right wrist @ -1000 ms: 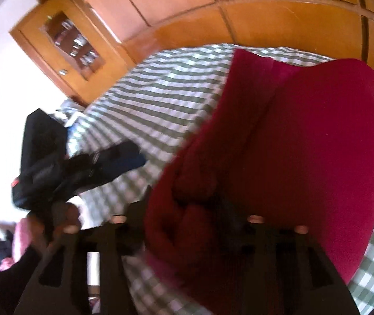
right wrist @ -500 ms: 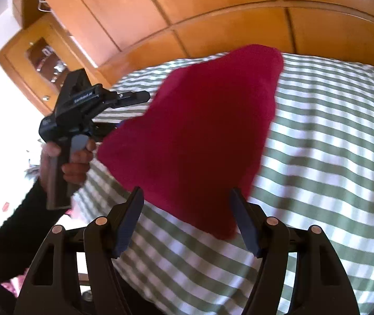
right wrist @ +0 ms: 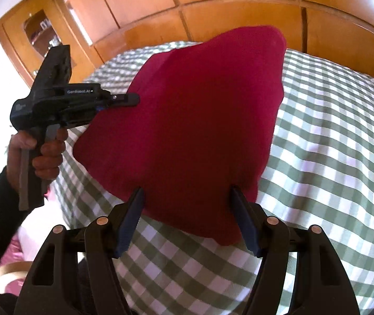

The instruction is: Fold small clothes

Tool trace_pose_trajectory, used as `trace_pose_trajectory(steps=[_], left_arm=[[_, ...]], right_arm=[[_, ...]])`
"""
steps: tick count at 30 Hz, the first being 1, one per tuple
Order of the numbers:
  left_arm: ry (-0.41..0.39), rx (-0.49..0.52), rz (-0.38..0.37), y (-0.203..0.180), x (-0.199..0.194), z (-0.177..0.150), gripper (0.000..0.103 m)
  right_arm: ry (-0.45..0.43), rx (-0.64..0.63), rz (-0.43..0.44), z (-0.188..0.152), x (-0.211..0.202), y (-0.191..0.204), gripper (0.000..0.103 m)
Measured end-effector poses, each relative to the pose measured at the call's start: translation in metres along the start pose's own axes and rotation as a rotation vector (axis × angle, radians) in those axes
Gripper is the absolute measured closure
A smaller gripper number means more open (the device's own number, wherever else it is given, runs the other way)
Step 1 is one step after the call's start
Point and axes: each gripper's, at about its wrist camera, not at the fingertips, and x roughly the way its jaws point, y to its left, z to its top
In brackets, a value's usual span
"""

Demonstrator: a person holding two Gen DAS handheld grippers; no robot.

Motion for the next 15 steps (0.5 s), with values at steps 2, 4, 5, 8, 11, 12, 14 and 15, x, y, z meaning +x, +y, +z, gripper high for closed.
trace_pose_trajectory(steps=[2, 4, 5, 8, 11, 12, 14, 15], left_arm=[[-0.009, -0.020, 0.001, 0.000, 0.004, 0.002, 0.072], [-0.036, -0.036, 0.073, -0.005, 0.001, 0.006, 0.053], [-0.058, -0.038, 0.092, -0.009, -0.003, 0.007, 0.053], [-0.162, 0.002, 0.090, -0.031, -0.027, 0.007, 0.053], [-0.241, 0.089, 0.058, -0.055, -0.045, 0.002, 0.053], [-0.249, 0.131, 0.061, -0.063, -0.045, -0.001, 0.053], [-0.241, 0.185, 0.074, -0.070, -0.040, -0.005, 0.053], [-0.234, 0.198, 0.083, -0.075, -0.035, -0.005, 0.053]], right_arm=[[0.007, -0.004, -0.028, 0.001, 0.005, 0.000, 0.036], [0.012, -0.002, -0.026, 0.004, 0.002, 0.000, 0.036], [0.017, -0.010, -0.028, 0.005, -0.001, -0.001, 0.036], [0.012, 0.002, -0.025, 0.010, -0.018, -0.008, 0.036], [-0.047, 0.026, -0.028, 0.026, -0.035, -0.016, 0.036], [-0.075, 0.039, -0.022, 0.036, -0.041, -0.019, 0.036], [-0.112, 0.053, -0.029, 0.057, -0.039, -0.028, 0.036], [-0.123, 0.057, -0.036, 0.064, -0.038, -0.030, 0.036]])
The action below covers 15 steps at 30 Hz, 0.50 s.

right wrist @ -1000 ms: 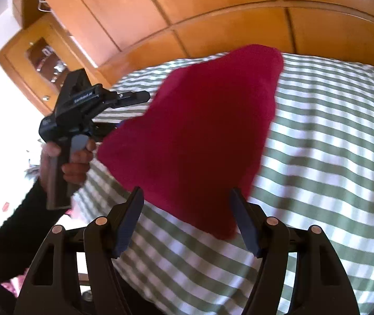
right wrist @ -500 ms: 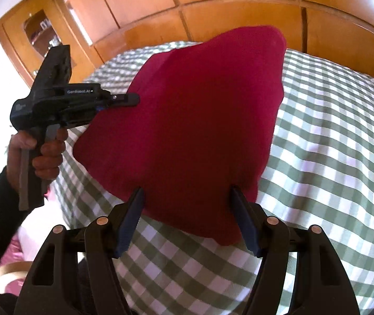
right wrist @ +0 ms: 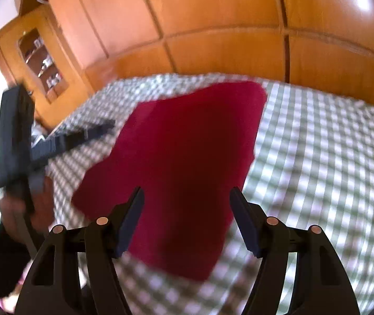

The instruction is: Fold small clothes

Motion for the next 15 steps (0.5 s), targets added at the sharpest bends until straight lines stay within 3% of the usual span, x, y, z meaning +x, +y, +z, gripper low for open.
trace_pose_trajectory(steps=[3, 5, 7, 11, 15], left_arm=[[0.026, 0.027, 0.002, -0.003, 0.017, -0.003, 0.055], [0.033, 0.063, 0.061, -0.005, 0.028, -0.005, 0.058], [0.072, 0.060, 0.061, -0.001, 0.040, -0.009, 0.059], [0.103, 0.043, 0.071, 0.015, 0.059, -0.020, 0.062], [0.093, 0.085, 0.087, 0.016, 0.067, -0.027, 0.062]], right_arm=[[-0.022, 0.053, -0.011, 0.027, 0.017, -0.010, 0.036], [-0.014, 0.115, -0.003, 0.041, 0.034, -0.018, 0.038], [-0.006, 0.165, -0.019, 0.051, 0.054, -0.025, 0.038], [0.036, 0.238, -0.091, 0.056, 0.099, -0.036, 0.038], [0.051, 0.282, -0.094, 0.048, 0.123, -0.050, 0.034]])
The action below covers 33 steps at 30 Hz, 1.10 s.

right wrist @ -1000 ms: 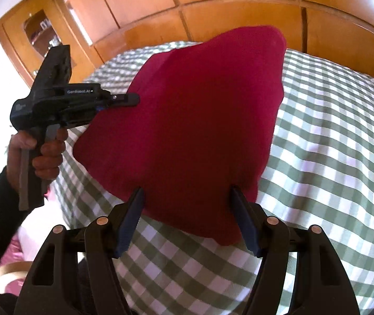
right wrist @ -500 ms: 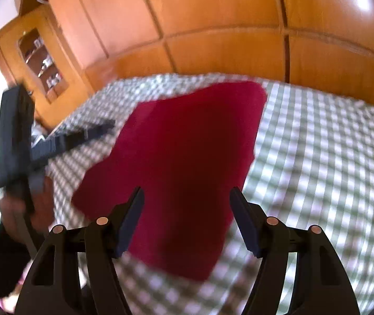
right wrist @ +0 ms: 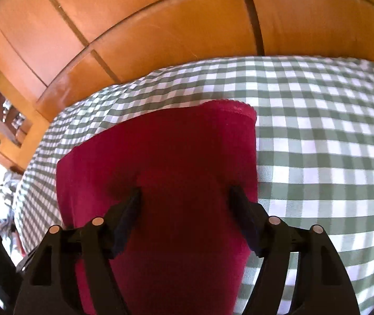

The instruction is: Fold small clothes

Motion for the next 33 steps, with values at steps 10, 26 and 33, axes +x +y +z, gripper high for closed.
trace_pose_trajectory(steps=[10, 26, 33], left_arm=[[-0.054, -0.008, 0.039, -0.011, -0.031, 0.010, 0.040], [-0.031, -0.002, 0.064, 0.006, -0.029, -0.005, 0.038], [-0.006, -0.026, 0.016, 0.016, -0.016, -0.012, 0.037]], right_arm=[[-0.010, 0.021, 0.045, -0.005, -0.008, -0.016, 0.019], [0.093, 0.086, 0.332, -0.030, -0.025, -0.050, 0.010], [0.153, 0.059, 0.409, -0.026, -0.010, -0.040, 0.014]])
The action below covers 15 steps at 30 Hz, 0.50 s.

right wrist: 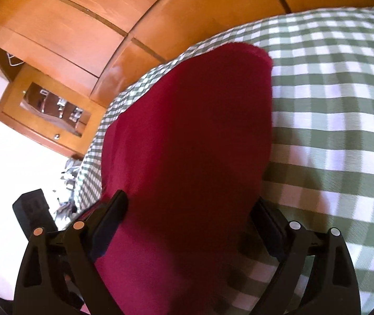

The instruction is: Fold small clothes

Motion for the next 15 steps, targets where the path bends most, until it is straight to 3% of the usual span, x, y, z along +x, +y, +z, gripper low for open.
trace_pose_trajectory(steps=[3, 4, 5, 7, 8, 11, 15], left_arm=[[0.019, -0.062, -0.062, 0.012, 0.009, -0.004, 0.038], [0.026, -0.092, -0.088, 0.018, 0.012, -0.006, 0.038], [0.033, -0.133, -0.121, 0.025, 0.015, -0.008, 0.039], [0.033, -0.162, -0.165, 0.029, 0.016, -0.011, 0.048], [0.028, -0.152, -0.172, 0.027, 0.014, -0.011, 0.054], [0.007, -0.085, -0.150, 0.014, 0.004, -0.012, 0.061], [-0.008, -0.019, -0.130, -0.003, -0.008, -0.010, 0.061]], right_arm=[[0.015, 0.006, 0.014, 0.001, 0.009, 0.000, 0.021], [0.018, 0.000, 0.012, 0.000, 0.009, 0.001, 0.027], [0.029, -0.005, 0.019, -0.001, 0.009, 0.003, 0.040], [0.027, -0.018, 0.018, -0.005, 0.004, 0.010, 0.051], [0.017, -0.034, 0.013, -0.006, 0.001, 0.015, 0.056], [-0.015, -0.081, 0.008, -0.014, -0.015, 0.033, 0.061], [-0.055, -0.112, -0.007, -0.024, -0.037, 0.044, 0.063]])
